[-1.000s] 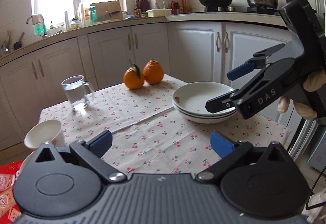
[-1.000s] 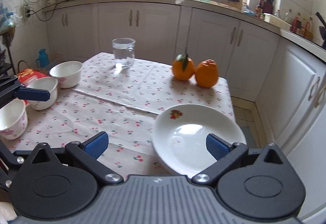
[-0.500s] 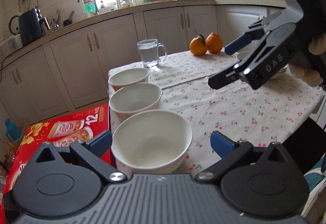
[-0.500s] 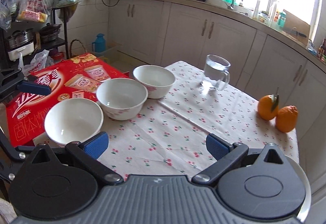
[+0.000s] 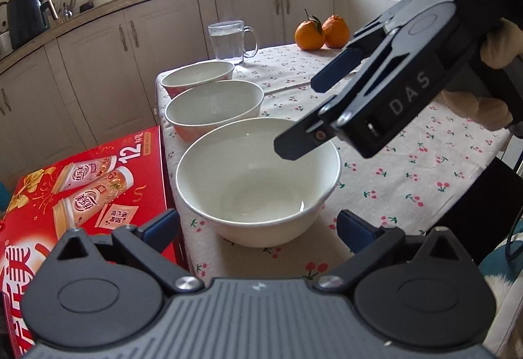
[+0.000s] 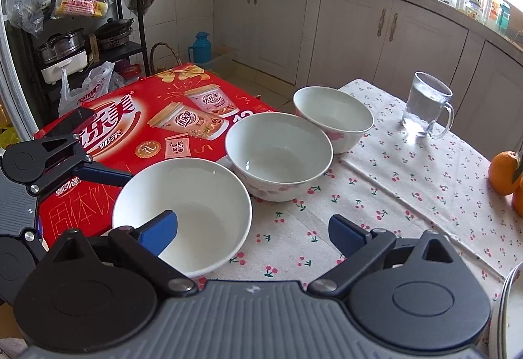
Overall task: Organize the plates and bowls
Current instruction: 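Move the right tool to a white bowl and grasp its rim, then lift the white bowl and carry it toward the plate stack, then lower the bowl onto the table beside the plates and open the right tool, then move the right tool to the rim of another white bowl, then close the right tool on the bowl rim, then carry the bowl with the right tool and lower it into the other bowl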
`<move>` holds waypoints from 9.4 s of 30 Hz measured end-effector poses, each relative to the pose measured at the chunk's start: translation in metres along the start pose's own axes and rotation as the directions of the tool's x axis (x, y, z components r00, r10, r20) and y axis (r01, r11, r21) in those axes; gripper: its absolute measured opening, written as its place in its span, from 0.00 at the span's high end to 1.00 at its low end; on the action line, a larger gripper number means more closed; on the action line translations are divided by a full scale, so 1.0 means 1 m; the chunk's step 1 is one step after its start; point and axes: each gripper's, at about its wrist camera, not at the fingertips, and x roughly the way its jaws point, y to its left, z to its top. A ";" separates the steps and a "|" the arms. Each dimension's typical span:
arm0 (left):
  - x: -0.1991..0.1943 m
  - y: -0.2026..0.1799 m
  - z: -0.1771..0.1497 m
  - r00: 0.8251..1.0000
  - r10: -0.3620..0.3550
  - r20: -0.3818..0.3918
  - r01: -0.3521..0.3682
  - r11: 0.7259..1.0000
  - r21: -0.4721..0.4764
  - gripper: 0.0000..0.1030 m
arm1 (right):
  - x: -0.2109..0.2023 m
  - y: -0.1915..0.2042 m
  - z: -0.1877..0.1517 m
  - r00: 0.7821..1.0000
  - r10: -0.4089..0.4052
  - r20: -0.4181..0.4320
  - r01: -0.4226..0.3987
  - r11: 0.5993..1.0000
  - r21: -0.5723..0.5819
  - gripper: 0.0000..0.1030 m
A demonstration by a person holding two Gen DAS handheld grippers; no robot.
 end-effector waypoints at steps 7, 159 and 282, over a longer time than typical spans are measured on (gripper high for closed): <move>0.008 0.007 0.003 0.999 -0.048 -0.009 0.048 0.999 0.016 0.05 | 0.018 0.000 0.005 0.995 0.075 -0.064 -0.071 0.996 0.054 0.29; 0.084 0.045 0.051 0.999 0.015 0.045 -0.011 0.997 -0.080 0.03 | 0.048 -0.066 0.052 0.999 0.027 0.017 -0.029 0.993 0.113 0.02; 0.067 -0.099 0.105 0.965 -0.261 -0.004 0.261 0.963 0.067 0.11 | -0.069 -0.136 -0.063 0.998 -0.062 -0.006 0.058 0.892 0.448 0.31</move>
